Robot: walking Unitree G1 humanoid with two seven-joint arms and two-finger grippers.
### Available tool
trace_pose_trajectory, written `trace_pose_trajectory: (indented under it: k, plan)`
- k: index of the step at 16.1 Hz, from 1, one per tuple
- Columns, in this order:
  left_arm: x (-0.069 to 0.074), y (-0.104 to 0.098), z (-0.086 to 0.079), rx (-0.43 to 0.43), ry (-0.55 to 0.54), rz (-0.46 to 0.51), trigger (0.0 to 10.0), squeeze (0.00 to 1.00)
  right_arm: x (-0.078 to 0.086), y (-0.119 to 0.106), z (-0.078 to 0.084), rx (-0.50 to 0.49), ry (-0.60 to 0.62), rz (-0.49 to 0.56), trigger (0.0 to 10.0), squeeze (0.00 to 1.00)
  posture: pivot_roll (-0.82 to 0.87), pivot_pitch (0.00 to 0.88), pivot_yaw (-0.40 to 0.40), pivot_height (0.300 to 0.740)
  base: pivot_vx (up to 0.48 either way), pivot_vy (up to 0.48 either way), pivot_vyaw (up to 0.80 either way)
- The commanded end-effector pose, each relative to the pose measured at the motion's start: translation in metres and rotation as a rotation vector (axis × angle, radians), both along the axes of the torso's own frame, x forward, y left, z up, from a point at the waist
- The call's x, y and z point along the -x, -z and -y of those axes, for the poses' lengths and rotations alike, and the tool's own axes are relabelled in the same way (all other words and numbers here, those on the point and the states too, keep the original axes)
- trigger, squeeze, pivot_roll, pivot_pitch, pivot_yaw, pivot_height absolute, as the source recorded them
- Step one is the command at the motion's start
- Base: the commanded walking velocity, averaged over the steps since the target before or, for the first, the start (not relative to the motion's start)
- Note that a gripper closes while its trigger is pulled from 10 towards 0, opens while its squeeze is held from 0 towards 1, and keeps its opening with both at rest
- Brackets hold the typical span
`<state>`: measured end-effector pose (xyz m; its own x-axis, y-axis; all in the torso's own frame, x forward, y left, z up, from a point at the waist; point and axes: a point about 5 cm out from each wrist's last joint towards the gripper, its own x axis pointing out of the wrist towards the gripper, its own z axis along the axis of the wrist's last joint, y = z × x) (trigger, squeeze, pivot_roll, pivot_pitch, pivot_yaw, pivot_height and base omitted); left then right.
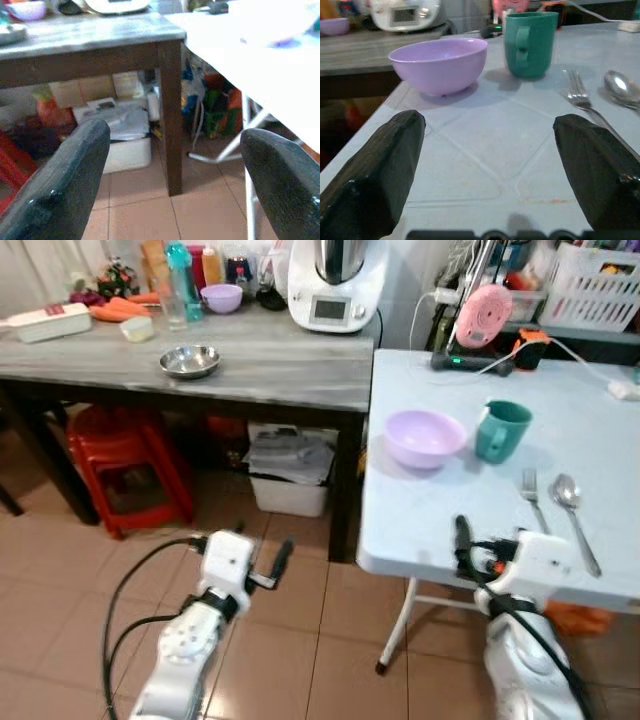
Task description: Setting the table
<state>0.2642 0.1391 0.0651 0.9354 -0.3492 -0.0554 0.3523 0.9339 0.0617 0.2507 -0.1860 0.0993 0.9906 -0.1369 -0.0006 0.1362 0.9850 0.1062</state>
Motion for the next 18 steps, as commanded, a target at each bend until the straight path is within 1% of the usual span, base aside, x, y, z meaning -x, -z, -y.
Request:
trace_pose_trajectory:
  k: [1, 3, 8, 10, 18]
  plan:
    - [-0.002, -0.006, 0.0037, 0.016, 0.024, 0.018, 10.0, 0.0, -0.0014, -0.0045, 0.0046, 0.002, 0.014, 0.014, 10.0, 0.0, 0.01, 0.0, 0.022, 0.74, 0.0, 0.0, 0.0]
    - [-0.0006, -0.0062, 0.0074, 0.054, 0.061, 0.008, 10.0, 0.0, -0.0017, -0.0052, 0.0042, 0.011, 0.007, 0.017, 10.0, 0.0, 0.0, 0.0, 0.019, 0.74, 0.0, 0.0, 0.0]
    - [0.0005, -0.008, 0.0095, 0.081, 0.091, 0.011, 10.0, 0.0, -0.0025, -0.0078, 0.003, 0.038, -0.008, 0.03, 10.0, 0.0, 0.0, 0.0, 0.018, 0.74, 0.0, 0.0, 0.0]
    - [0.0016, -0.0084, 0.0107, 0.087, 0.106, 0.01, 10.0, 0.0, -0.0024, -0.008, 0.0024, 0.042, -0.011, 0.032, 10.0, 0.0, 0.01, 0.0, 0.017, 0.74, 0.27, 0.0, 0.41]
    - [0.0027, -0.009, 0.0131, 0.094, 0.124, 0.011, 10.0, 0.0, -0.004, -0.0083, 0.0023, 0.046, -0.01, 0.035, 10.0, 0.0, 0.01, 0.0, 0.018, 0.74, 0.296, 0.0, 0.0]
